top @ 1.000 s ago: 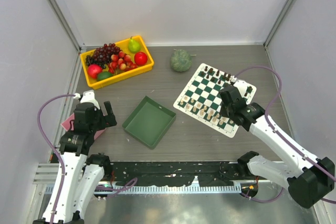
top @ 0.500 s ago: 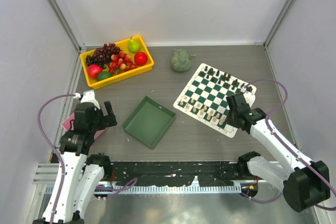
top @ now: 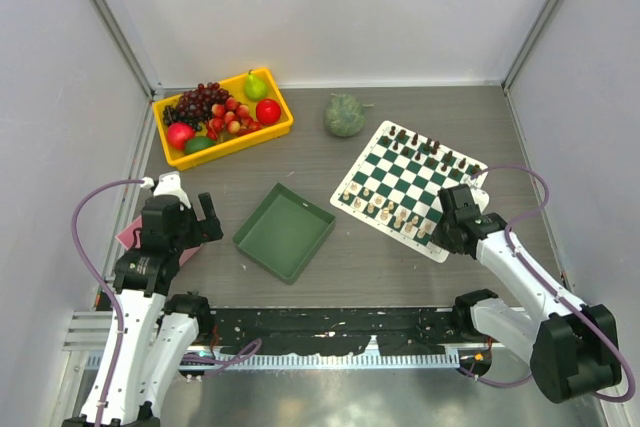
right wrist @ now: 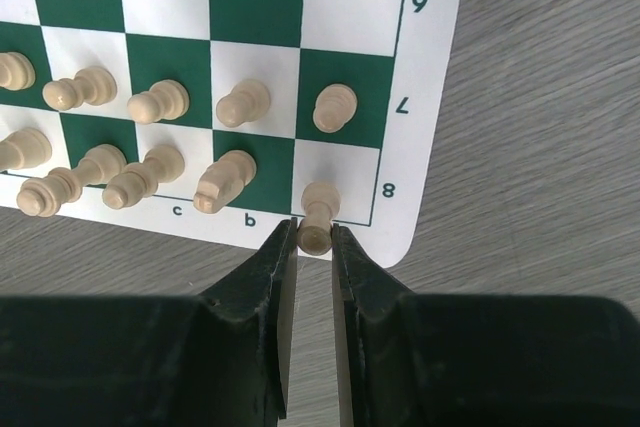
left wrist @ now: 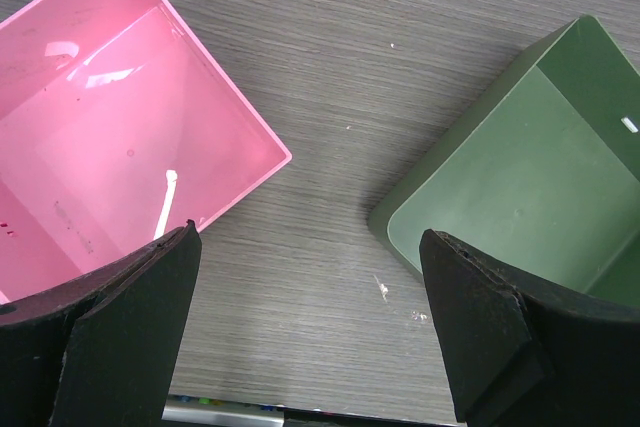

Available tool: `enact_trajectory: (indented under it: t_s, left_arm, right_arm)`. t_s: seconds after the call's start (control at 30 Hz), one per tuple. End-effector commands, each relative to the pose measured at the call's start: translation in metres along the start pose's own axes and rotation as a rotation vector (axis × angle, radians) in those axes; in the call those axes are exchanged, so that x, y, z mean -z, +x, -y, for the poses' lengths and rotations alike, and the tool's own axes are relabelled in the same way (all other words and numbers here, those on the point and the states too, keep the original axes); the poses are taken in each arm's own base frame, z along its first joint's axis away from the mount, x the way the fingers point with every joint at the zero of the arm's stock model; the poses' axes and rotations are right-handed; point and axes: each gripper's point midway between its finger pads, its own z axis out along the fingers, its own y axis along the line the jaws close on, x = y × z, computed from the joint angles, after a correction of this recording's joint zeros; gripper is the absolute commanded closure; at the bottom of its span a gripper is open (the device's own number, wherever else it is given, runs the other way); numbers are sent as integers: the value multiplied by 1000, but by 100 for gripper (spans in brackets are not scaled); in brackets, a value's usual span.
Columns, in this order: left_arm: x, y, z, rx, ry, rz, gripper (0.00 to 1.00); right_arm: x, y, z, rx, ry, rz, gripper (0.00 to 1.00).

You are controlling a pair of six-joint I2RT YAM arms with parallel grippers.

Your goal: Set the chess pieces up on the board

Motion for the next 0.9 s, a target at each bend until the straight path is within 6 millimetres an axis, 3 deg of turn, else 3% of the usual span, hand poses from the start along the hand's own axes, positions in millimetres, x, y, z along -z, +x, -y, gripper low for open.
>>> enact_trajectory:
  t_s: [0.0, 0.87]
  left_arm:
    - [1, -11, 5, -4, 23, 37, 1]
    - [1, -12, 5, -3, 19, 35, 1]
  right_arm:
    - [-3, -6, -10, -11, -39, 8, 87]
    - [-6, -7, 1, -13, 15, 13, 77]
